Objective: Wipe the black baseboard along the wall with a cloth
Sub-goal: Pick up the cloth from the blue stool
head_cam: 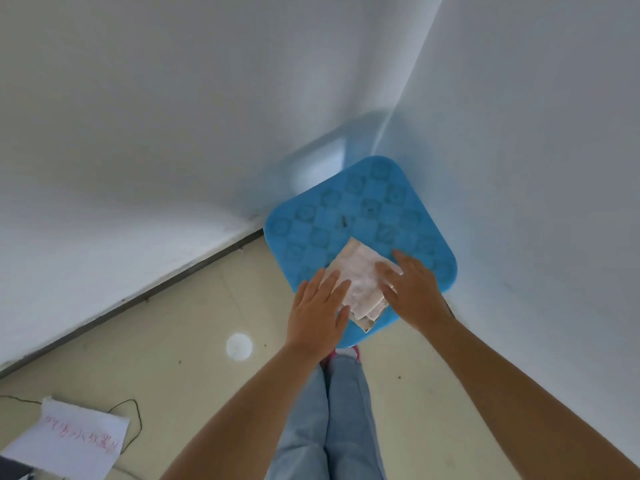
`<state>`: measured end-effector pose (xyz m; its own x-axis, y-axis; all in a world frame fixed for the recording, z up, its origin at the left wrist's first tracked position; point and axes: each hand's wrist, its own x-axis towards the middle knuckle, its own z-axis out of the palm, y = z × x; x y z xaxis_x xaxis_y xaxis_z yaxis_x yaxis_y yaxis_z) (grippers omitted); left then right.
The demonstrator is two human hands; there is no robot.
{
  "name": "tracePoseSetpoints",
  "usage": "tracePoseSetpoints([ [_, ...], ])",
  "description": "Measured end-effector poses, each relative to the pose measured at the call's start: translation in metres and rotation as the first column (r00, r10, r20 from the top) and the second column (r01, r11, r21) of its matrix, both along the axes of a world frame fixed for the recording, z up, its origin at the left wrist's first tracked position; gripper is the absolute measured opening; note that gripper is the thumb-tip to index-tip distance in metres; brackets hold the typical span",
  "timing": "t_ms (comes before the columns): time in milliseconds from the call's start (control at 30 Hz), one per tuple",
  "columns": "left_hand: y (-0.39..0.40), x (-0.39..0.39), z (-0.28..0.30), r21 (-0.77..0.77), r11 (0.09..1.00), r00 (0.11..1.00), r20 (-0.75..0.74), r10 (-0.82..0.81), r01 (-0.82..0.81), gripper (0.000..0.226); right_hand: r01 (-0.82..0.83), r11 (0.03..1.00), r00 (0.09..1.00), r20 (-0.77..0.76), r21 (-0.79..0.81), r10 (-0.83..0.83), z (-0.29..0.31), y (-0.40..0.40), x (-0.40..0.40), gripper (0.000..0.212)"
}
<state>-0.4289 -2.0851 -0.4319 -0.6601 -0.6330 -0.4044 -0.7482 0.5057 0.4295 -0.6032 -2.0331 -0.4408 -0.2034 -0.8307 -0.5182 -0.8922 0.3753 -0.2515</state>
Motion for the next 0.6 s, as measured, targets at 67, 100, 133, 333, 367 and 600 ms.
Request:
tracePoseSetpoints([
  [67, -0.001, 0.0, -0.015, 0.046, 0.999, 0.996, 0.092, 0.016, -0.021, 0.044, -0.019, 0.999, 1.0, 0.005, -0.038, 0.019, -0.004, 0.003, 0.001, 0.038],
  [100, -0.001, 0.001, -0.022, 0.038, 0.999, 0.992, 0.121, 0.02, -0.025, 0.045, 0.008, 0.997, 1.0, 0.01, -0.081, -0.007, -0.004, 0.005, 0.003, 0.039],
  [133, -0.001, 0.001, -0.026, 0.031, 0.999, 0.99, 0.142, 0.019, -0.024, 0.045, 0.011, 0.993, 1.0, 0.0, -0.117, -0.011, -0.003, 0.005, 0.005, 0.041],
  [333, -0.014, 0.005, -0.024, -0.022, 1.0, 0.994, 0.108, 0.011, -0.009, 0.039, -0.01, 1.0, 0.997, 0.081, -0.016, 0.011, -0.015, 0.003, 0.014, 0.046],
  [367, -0.015, 0.006, -0.022, -0.044, 0.999, 0.995, 0.093, 0.017, -0.013, 0.037, 0.008, 1.0, 0.997, 0.076, 0.003, -0.008, -0.016, 0.005, 0.019, 0.046],
  [600, -0.01, 0.02, -0.025, -0.027, 0.998, 0.981, 0.183, 0.056, -0.052, 0.046, 0.238, 0.971, 0.956, 0.174, 0.006, -0.236, -0.018, 0.01, 0.048, 0.053],
])
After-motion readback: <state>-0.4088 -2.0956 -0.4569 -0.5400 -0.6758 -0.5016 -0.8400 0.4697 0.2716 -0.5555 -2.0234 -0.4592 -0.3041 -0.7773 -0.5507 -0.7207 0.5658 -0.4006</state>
